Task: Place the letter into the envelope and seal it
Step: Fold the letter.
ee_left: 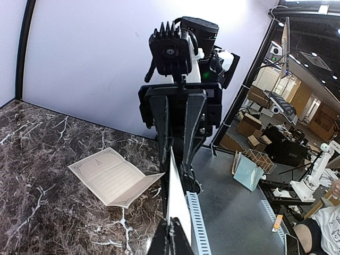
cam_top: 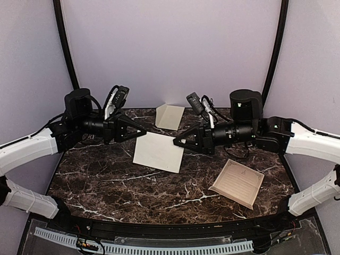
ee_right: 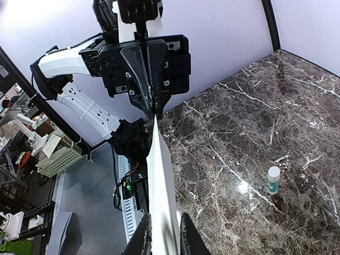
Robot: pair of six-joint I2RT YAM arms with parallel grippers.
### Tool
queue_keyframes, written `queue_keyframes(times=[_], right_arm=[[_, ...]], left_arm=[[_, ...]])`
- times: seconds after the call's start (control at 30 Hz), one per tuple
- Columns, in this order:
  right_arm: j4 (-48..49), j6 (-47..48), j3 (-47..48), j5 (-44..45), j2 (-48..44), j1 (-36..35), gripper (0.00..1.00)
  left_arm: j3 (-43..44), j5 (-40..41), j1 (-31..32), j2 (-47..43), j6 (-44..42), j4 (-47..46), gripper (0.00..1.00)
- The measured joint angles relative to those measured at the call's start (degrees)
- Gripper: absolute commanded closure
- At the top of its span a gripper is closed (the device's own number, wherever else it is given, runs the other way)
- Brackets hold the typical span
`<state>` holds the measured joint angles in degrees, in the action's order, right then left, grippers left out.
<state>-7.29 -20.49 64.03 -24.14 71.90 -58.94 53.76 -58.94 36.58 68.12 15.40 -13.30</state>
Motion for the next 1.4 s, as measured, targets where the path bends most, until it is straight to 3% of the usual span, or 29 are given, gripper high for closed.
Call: queue_keyframes(times=[0.1,0.23,0.27,0.37,0.43,0.5,0.63,0.97,1.27,1.3,1.4], right_arm=[[0.0,0.0,-0.3,0.2,-0.5,0.1,1.0],[0.0,-0.4,-0.3,0.2,-0.7,0.1,1.0],[0.0,-0.4,-0.3,0.2,-0.7,0.1,1.0],[0.0,-0.4,-0.3,0.2,-0.7,0.1,1.0],[-0.4,-0.2,-0.3,0.2,-0.7,0.1,1.0],[-2.2,0.3,0.5,-0.1,-0.4,0.1,1.0],[-7.9,2.2,4.5,-0.7,2.0,0.1,1.0],[-20.9,7.6,13.0,-2.1,9.1,0.1,1.0],[-24.4,9.6,15.3,-3.3,10.3,0.1,1.0],[-24.5,9.7,15.4,-3.4,10.3,0.1,1.0],[-25.1,10.1,15.7,-3.8,10.5,0.1,1.0]], left_arm=[[-0.1,0.3,-0.1,-0.7,0.0,0.0,1.0],[-0.1,0.3,-0.3,-0.8,0.0,-0.1,0.98],[-0.1,0.3,-0.3,-0.8,-0.1,-0.1,0.93],[0.0,0.5,-0.4,-0.7,-1.7,0.6,0.55],[0.3,1.1,-0.4,-0.7,-2.8,2.3,0.4],[0.7,2.4,-0.4,-0.7,-4.4,4.3,0.32],[2.1,6.7,-0.2,-0.7,-9.0,9.8,0.27],[5.0,13.7,5.0,0.7,-18.3,19.7,0.27],[6.6,15.1,8.5,5.5,-21.7,25.3,0.49],[6.7,15.1,8.7,5.7,-21.8,25.6,0.56],[7.0,15.1,8.7,6.2,-22.1,26.4,0.65]])
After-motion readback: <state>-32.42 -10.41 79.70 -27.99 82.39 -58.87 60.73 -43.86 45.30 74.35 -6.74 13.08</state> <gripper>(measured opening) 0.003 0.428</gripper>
